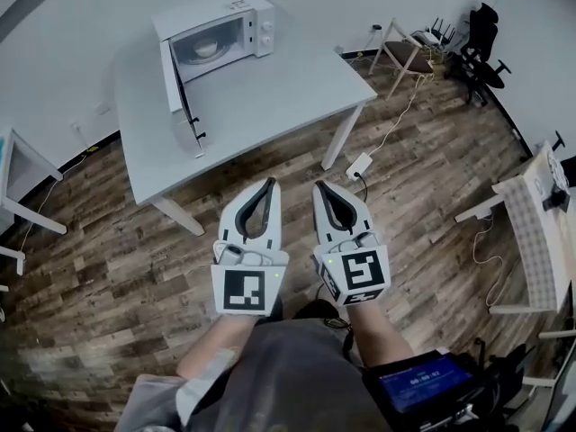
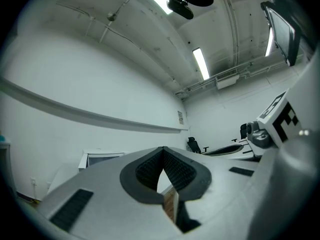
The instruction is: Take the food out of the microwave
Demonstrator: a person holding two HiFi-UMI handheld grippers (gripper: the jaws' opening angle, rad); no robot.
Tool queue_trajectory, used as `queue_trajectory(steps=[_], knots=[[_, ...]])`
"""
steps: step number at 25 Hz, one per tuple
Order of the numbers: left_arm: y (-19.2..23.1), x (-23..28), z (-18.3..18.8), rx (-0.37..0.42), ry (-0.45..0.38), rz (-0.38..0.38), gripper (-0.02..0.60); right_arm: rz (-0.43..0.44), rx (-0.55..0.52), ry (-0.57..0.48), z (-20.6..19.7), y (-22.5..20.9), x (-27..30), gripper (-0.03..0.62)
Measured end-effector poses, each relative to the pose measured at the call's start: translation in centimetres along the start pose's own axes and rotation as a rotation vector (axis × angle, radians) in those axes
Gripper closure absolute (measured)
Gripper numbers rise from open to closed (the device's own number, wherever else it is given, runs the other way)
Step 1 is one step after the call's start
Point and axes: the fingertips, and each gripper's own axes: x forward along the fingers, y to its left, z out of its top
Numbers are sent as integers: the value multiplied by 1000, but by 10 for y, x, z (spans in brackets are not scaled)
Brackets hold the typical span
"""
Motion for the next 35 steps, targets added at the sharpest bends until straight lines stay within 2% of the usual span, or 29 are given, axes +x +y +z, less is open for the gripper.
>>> queue_trajectory(steps=[8, 20, 25, 35], knots=[[11, 27, -20, 5, 41, -4, 575, 12, 7, 13, -8, -12, 32, 586], [33, 123, -52, 39, 109, 43, 575, 71, 39, -4, -21, -72, 118, 586], [42, 171, -50, 91, 113, 73, 575, 113, 56, -28, -17, -104, 160, 587], [56, 237, -46, 135, 103, 142, 575, 202, 51, -65, -4, -143, 218, 586]])
